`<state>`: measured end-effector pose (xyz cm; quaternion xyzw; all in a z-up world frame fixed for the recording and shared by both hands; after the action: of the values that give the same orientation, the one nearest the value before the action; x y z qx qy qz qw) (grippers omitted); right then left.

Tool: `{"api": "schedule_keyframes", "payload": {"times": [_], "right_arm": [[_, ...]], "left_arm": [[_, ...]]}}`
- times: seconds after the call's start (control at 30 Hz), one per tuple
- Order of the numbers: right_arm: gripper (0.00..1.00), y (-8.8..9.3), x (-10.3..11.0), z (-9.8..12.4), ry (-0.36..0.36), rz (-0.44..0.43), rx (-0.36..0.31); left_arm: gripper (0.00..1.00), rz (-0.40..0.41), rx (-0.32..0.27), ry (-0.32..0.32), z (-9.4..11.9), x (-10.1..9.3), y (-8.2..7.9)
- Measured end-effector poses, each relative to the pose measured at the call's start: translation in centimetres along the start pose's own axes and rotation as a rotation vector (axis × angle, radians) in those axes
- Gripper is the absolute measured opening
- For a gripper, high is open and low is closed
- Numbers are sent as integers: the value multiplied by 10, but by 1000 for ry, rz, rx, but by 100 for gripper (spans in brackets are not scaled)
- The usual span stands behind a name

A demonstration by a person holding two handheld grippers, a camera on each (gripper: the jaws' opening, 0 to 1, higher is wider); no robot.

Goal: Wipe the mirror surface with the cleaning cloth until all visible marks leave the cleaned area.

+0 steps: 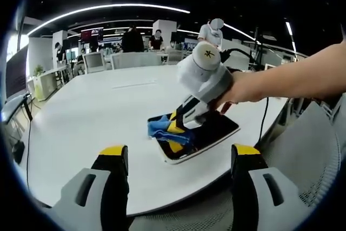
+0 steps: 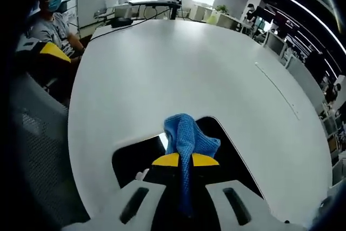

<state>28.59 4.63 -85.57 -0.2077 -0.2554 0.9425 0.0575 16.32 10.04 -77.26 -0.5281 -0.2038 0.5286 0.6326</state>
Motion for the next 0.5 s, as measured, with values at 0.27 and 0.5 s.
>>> {"api": "schedule_keyframes", "payload": {"times": [0.27, 0.5], "right_arm": [[0, 16, -4, 7, 12, -13, 20], [0, 28, -8, 11, 20, -56, 25]], "left_arm": [[76, 0, -3, -2, 0, 0, 0], [76, 0, -2, 1, 0, 0, 0]]}}
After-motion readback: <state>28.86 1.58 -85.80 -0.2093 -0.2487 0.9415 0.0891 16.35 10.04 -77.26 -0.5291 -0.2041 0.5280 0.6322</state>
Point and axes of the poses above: the point that each gripper's makers call its tool centre point, and the gripper's own axes: z roughly backward along the fingers, x roughly to its left, y roughly out of its underside, the point moved 1 cm from there along z, roughly backward along the fingers, and after that the axes turned 15 degrees about z, right-handed, at the moved point
